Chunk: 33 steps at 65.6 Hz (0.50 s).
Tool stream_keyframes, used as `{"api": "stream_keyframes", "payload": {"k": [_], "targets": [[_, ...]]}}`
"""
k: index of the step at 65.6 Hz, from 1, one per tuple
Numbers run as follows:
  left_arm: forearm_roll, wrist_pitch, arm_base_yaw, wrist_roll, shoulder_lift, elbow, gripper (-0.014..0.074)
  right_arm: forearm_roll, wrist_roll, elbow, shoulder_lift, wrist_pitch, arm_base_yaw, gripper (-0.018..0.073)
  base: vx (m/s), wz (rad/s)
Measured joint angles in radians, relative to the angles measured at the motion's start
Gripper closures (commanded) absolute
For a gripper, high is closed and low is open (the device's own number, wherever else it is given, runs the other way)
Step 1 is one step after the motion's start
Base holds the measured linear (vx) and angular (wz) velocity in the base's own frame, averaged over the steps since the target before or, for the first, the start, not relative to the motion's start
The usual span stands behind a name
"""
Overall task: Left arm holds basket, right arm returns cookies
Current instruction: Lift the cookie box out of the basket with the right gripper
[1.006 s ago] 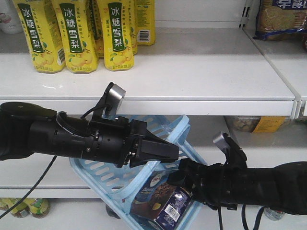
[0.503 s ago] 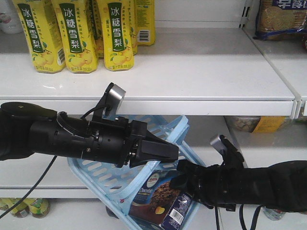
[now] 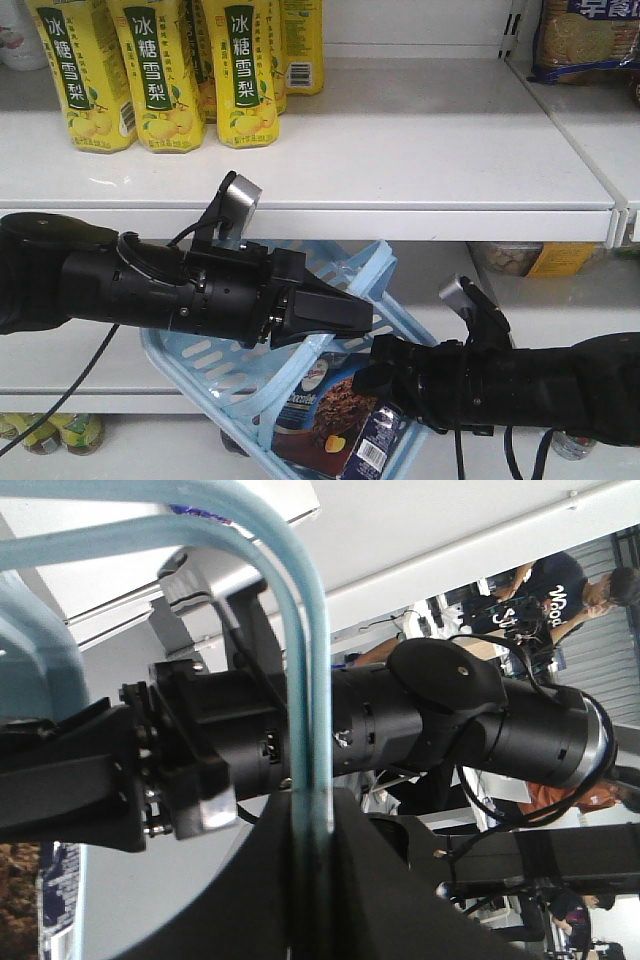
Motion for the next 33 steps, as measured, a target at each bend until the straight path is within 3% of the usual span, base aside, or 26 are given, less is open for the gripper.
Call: {"api": "stream_keyframes", "payload": {"k": [18, 33], "targets": [[-0.025, 0.015, 0.0, 0.0, -0.001, 0.0, 0.06, -0.032, 0.011, 0.003, -0.126, -0.001, 0.0, 0.0562, 0.0, 0.0], [-0.029, 0.016, 0.0, 0.0, -0.002, 0.0, 0.06, -0.18, 0.141, 0.003, -0.216, -0.005, 0.0, 0.0562, 0.0, 0.0]]}}
